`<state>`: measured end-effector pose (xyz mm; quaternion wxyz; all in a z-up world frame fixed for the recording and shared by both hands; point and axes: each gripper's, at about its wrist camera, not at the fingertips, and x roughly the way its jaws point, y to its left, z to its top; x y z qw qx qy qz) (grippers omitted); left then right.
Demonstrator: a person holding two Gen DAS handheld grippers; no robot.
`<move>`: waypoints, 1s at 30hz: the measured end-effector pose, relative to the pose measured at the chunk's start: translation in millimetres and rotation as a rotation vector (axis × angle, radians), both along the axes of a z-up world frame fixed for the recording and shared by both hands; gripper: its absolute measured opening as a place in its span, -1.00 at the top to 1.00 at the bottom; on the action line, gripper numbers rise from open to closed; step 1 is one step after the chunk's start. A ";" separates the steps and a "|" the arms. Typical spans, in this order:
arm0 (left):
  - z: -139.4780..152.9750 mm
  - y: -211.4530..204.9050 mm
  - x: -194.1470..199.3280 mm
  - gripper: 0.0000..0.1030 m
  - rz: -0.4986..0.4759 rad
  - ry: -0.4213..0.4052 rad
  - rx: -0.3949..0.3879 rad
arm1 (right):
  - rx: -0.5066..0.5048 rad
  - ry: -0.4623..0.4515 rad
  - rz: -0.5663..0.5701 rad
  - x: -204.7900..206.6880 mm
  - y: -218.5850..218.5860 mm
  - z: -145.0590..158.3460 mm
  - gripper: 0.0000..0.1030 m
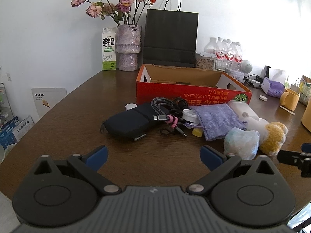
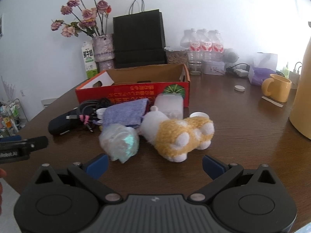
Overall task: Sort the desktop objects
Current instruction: 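Reach the right tool to the plush toy and close on it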
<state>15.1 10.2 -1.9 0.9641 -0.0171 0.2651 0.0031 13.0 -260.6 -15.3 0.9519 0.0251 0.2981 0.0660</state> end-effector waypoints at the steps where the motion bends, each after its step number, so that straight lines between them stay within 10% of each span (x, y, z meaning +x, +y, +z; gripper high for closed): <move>1: -0.4 0.3 2.2 -1.00 0.000 0.000 0.005 | -0.013 0.001 -0.002 3.2 -2.0 -1.3 -1.00; 30: -12.8 19.4 47.1 -1.00 0.069 0.069 0.024 | -0.102 0.034 0.304 110.9 -34.8 -31.1 -1.00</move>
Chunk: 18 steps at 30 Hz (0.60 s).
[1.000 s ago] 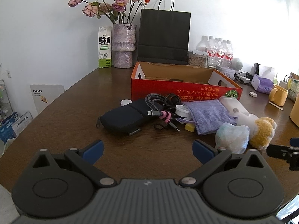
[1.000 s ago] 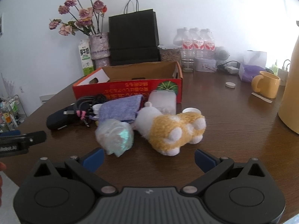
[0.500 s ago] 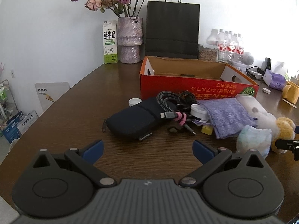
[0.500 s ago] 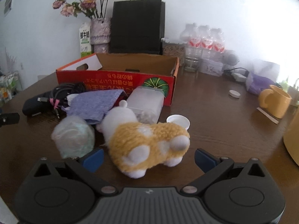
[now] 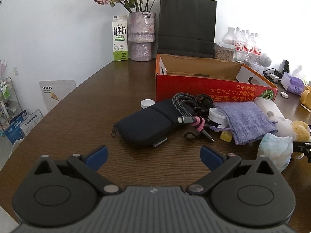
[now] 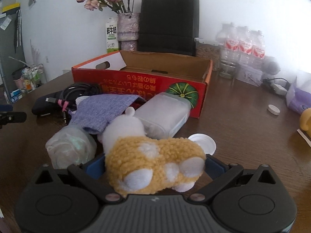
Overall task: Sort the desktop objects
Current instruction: 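Reach the right tool to the plush toy and close on it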
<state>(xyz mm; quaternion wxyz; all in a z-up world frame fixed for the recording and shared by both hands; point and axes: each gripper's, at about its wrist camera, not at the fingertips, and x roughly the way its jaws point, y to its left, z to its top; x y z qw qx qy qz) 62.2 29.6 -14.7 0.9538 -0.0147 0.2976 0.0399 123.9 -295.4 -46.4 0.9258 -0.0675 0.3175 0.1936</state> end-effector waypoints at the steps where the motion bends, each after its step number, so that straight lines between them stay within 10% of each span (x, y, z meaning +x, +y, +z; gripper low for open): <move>1: -0.2 0.6 0.0 -1.00 0.001 0.001 -0.001 | 0.000 0.000 0.003 0.9 -0.3 -0.9 -1.00; 18: 0.7 13.1 -5.1 -1.00 0.011 -0.005 -0.018 | -0.016 -0.029 -0.013 -9.0 4.4 -1.8 -0.84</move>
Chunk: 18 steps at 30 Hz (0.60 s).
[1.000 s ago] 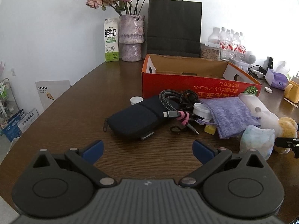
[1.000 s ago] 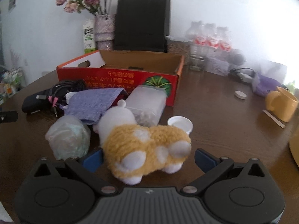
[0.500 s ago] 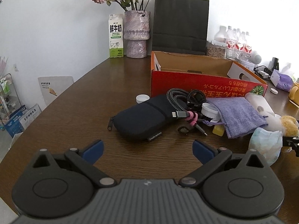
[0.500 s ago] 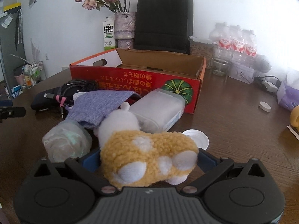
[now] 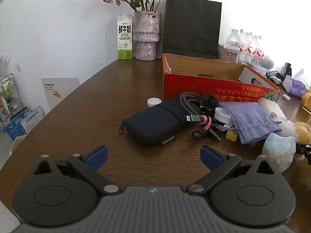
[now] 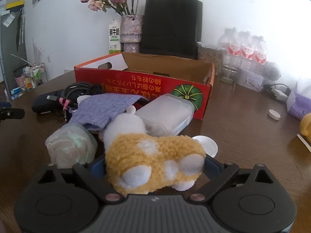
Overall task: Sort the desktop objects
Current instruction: 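Lift the plush toy with the right tool while the left tool grasps the black pouch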
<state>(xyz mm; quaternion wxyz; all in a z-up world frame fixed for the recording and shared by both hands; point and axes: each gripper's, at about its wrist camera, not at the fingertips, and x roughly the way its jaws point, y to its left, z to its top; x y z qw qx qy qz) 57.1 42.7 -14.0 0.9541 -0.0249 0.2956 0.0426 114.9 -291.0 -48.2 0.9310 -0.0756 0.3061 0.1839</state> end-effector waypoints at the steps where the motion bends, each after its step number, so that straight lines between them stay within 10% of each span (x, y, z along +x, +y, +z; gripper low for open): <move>1: 0.3 0.9 -0.1 -1.00 0.000 -0.002 0.000 | 0.006 -0.002 -0.007 -2.8 -0.1 0.9 -0.81; 18: 7.9 20.7 22.6 -1.00 -0.016 -0.018 0.118 | 0.055 -0.121 -0.238 -43.6 -5.4 33.4 -0.77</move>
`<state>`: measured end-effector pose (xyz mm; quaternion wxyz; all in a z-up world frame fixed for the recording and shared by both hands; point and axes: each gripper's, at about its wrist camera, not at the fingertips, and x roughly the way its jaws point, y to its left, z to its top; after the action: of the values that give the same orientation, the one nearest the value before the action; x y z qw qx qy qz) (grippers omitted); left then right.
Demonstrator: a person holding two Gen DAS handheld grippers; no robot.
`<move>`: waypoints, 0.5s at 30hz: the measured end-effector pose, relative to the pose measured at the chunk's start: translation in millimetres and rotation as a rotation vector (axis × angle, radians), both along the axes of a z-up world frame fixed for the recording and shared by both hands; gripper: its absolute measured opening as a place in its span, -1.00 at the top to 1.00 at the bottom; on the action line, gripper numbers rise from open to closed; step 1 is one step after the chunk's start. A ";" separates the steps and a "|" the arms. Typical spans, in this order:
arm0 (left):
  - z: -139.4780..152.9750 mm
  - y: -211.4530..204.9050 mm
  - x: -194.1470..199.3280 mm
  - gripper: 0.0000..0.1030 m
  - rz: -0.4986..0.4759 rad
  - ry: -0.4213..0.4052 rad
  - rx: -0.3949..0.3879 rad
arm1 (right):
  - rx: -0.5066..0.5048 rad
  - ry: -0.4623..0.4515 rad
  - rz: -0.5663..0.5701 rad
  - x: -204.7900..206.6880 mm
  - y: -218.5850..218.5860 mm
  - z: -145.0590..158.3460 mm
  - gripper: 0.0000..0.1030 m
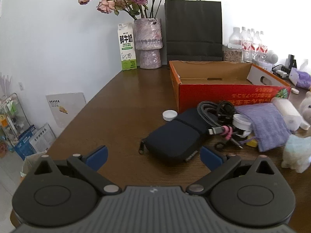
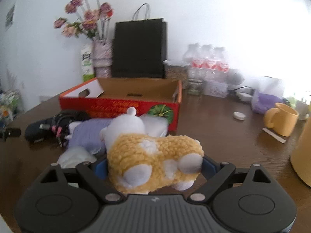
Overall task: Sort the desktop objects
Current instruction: 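Lift the plush toy with the right tool while the left tool grasps the black pouch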
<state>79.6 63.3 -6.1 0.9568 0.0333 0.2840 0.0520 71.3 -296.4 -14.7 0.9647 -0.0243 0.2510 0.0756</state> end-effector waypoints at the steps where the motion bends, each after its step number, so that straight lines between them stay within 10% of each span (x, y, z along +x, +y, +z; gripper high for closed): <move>1: -0.1 1.7 3.5 -1.00 -0.001 0.004 0.004 | 0.006 0.000 -0.012 0.7 -0.4 1.1 -0.77; 15: -13.0 2.6 63.1 -1.00 -0.221 0.078 0.082 | 0.055 0.024 -0.095 12.3 14.0 -0.8 -0.78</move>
<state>142.7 66.0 -19.0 0.9428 0.1057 0.3131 -0.0435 83.6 -282.4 -15.6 0.9644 0.0150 0.2614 0.0370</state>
